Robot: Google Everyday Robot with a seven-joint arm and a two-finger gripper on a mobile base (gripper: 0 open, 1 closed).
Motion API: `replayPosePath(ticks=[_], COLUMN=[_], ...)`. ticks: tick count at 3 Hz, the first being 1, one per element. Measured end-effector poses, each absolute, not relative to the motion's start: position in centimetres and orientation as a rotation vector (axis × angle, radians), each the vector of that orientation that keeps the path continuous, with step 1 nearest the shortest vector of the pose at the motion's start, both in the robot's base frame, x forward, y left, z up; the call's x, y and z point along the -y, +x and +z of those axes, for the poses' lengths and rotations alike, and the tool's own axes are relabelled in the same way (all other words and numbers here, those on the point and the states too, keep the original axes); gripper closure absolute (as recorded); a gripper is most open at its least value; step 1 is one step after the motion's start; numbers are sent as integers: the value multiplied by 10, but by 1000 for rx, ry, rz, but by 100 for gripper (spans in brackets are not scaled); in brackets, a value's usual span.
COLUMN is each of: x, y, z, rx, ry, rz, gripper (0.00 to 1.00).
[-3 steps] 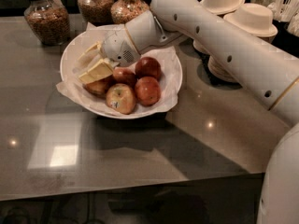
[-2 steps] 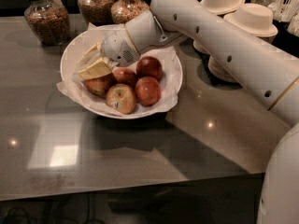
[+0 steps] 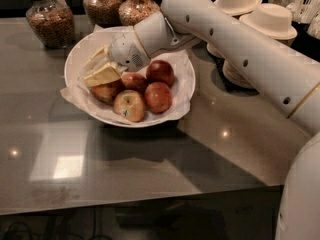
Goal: Pick apple from white bowl
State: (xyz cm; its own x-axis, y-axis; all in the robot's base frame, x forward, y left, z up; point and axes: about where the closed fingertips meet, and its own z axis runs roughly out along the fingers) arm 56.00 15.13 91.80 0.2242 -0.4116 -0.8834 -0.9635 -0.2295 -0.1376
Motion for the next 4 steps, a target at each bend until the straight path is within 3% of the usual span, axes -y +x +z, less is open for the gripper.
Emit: replayPosePath(ticks=[1, 2, 4], x=[-152, -149, -130], y=[556, 554, 556], z=[926, 936, 940], rx=[-1247, -1213, -1223], ry=[-1758, -1739, -1703], rz=[962, 962, 939], gripper=[9, 0, 0])
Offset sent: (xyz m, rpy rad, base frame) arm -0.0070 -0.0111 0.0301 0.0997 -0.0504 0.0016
